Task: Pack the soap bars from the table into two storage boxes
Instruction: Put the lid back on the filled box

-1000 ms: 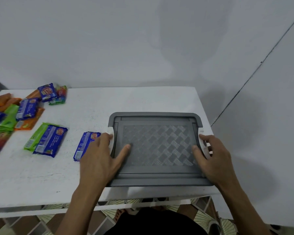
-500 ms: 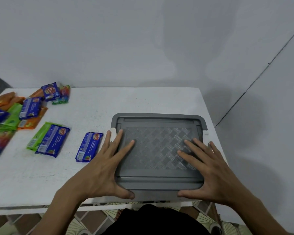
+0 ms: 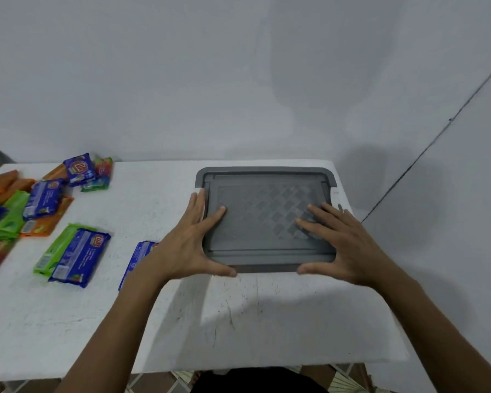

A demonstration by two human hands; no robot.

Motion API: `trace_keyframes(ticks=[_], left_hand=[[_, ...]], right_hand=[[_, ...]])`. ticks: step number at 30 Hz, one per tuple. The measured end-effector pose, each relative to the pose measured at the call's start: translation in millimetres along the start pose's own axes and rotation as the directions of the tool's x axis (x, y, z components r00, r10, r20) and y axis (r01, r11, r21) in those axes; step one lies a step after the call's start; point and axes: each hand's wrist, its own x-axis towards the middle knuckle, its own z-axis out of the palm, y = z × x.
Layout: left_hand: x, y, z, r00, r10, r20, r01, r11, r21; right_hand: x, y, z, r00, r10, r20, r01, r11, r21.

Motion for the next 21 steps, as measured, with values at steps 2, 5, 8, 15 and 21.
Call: trace_keyframes(ticks=[2,5,8,15,21], left_hand=[[25,-2,-7,1.000,-0.030,-0.003,0.030,1.000,-0.006],[63,-3,-20,0.998,-0.064,-0.026,0.064,0.998,0.023],[99,-5,-30,0.993,-0.084,-0.077,0.089,0.994,0.061],[158,-10,-46,0.989,-0.122,-0.087,0.118,0.992,-0.051],[160,-13,-43,0.984,-0.126,-0.126,0.113,0.988,-0.107]], right_hand=[[20,12,-5,0.999,0.038,0.021,-0.038,0.999,-0.007],[54,29,-15,0.997,0.077,0.030,-0.077,0.997,-0.002],[88,43,-24,0.993,0.109,0.050,-0.108,0.994,-0.008],[147,72,-37,0.987,0.149,0.065,-0.147,0.989,-0.034],[148,78,-29,0.994,0.113,0.008,-0.112,0.991,-0.076]])
